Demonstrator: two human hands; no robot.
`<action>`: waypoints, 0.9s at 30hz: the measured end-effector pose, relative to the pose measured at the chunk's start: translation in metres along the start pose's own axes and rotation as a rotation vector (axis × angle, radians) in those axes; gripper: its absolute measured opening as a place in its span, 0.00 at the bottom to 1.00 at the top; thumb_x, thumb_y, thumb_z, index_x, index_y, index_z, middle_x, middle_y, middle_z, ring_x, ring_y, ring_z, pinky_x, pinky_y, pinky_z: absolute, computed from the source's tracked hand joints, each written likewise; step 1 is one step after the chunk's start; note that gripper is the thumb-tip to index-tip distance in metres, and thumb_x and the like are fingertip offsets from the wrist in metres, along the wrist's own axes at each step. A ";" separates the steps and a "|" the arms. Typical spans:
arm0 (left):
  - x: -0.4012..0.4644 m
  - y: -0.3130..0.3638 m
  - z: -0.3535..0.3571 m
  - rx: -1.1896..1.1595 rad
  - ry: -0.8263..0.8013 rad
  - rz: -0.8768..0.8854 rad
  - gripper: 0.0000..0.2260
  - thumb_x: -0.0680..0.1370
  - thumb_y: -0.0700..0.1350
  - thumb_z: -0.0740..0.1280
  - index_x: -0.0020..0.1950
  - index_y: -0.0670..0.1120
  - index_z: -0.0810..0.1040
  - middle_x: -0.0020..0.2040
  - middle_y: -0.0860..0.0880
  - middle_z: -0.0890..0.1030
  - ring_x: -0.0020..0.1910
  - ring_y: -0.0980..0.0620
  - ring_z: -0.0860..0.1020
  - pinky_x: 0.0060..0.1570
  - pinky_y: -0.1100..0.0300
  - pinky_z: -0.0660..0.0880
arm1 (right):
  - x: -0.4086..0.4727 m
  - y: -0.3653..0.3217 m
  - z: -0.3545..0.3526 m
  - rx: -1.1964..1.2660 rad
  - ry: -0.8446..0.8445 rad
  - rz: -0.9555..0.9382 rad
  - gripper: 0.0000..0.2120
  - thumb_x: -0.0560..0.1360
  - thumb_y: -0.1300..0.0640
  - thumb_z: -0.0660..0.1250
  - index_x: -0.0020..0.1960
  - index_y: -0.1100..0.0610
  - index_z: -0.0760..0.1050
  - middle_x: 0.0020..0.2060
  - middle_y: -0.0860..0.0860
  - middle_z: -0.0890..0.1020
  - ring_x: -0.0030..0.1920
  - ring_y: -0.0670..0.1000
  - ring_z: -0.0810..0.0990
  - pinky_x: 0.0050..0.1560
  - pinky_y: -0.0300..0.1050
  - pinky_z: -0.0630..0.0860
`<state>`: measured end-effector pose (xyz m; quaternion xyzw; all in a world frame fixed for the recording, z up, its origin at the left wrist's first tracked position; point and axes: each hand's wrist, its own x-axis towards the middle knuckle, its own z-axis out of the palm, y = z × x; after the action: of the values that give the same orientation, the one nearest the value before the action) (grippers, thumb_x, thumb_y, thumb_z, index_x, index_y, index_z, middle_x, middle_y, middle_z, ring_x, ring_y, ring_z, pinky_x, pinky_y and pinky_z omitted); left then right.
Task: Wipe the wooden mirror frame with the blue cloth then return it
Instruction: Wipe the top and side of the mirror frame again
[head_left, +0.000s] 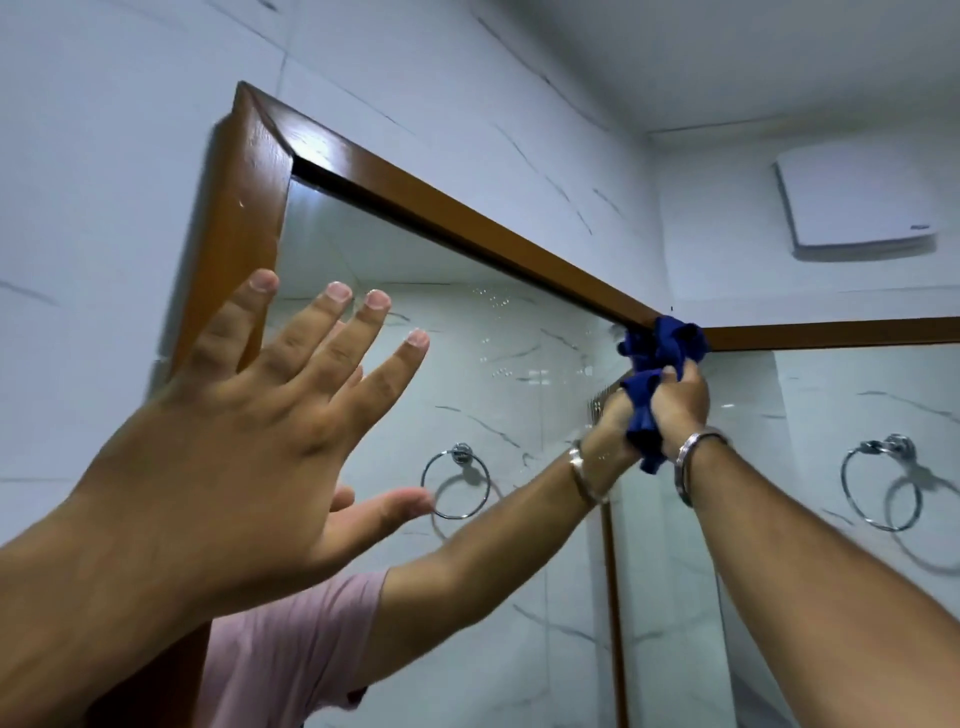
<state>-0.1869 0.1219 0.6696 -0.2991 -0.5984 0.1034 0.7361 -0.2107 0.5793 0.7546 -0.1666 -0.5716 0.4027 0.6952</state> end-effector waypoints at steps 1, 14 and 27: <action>0.000 0.000 -0.002 -0.009 -0.007 -0.004 0.42 0.76 0.72 0.52 0.80 0.45 0.61 0.78 0.37 0.63 0.78 0.37 0.62 0.76 0.34 0.51 | -0.019 -0.014 0.000 -0.001 -0.006 -0.067 0.15 0.80 0.58 0.56 0.65 0.57 0.71 0.59 0.62 0.78 0.58 0.63 0.77 0.58 0.50 0.72; -0.003 -0.003 0.001 -0.087 -0.012 -0.071 0.41 0.76 0.73 0.50 0.82 0.48 0.57 0.81 0.40 0.58 0.80 0.40 0.55 0.77 0.35 0.46 | -0.189 -0.092 0.004 0.106 -0.368 -0.806 0.27 0.77 0.61 0.59 0.75 0.53 0.60 0.74 0.48 0.62 0.74 0.47 0.59 0.72 0.28 0.51; 0.003 0.001 -0.021 -0.089 -0.175 -0.139 0.44 0.75 0.75 0.45 0.79 0.46 0.63 0.79 0.38 0.62 0.78 0.37 0.60 0.71 0.25 0.51 | -0.034 -0.035 0.005 -0.026 0.001 0.034 0.15 0.78 0.56 0.57 0.64 0.50 0.71 0.54 0.58 0.79 0.56 0.62 0.78 0.53 0.47 0.71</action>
<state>-0.1660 0.1178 0.6692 -0.2788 -0.6838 0.0514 0.6723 -0.2026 0.5309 0.7581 -0.1856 -0.5737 0.4070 0.6861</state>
